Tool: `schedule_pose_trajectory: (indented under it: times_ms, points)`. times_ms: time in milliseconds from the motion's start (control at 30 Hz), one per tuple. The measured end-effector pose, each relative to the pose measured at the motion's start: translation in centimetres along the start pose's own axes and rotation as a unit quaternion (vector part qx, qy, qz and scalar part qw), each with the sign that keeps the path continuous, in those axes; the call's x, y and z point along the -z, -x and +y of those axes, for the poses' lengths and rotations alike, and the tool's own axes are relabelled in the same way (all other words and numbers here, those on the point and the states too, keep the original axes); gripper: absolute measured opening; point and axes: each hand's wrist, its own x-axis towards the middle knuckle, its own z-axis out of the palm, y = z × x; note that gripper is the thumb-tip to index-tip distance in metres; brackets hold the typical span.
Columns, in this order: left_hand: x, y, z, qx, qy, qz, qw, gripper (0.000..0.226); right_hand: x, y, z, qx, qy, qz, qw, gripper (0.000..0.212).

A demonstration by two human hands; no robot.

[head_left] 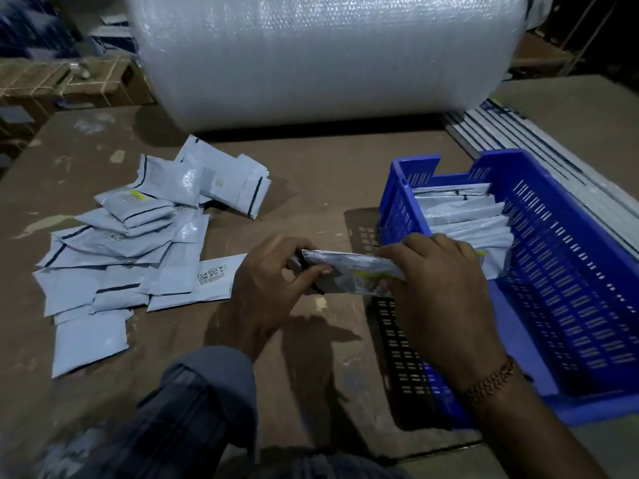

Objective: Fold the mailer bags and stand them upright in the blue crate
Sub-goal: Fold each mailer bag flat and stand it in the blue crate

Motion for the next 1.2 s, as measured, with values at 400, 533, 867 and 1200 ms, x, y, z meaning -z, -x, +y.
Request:
schedule_pose_trajectory:
  times_ms: [400,533,867,1200]
  points:
    - [-12.1,6.6,-8.2,0.229,-0.154,-0.199,0.940,0.069,2.0,0.3,16.6,-0.168,-0.067,0.103,0.978,0.041]
    - [-15.5,9.6,-9.1,0.331,-0.249,-0.279,0.866,0.124,-0.5,0.0,23.0,-0.223,-0.006,0.030,0.974,0.035]
    - [-15.1,9.2,-8.8,0.333,-0.249,-0.322,0.850,0.136,-9.5,-3.0,28.8,-0.118,-0.023,-0.231,0.966,0.024]
    - [-14.8,8.9,-8.5,0.331,-0.247,-0.337,0.846,0.120,-12.5,-2.0,29.2,-0.068,0.021,-0.141,0.987,0.025]
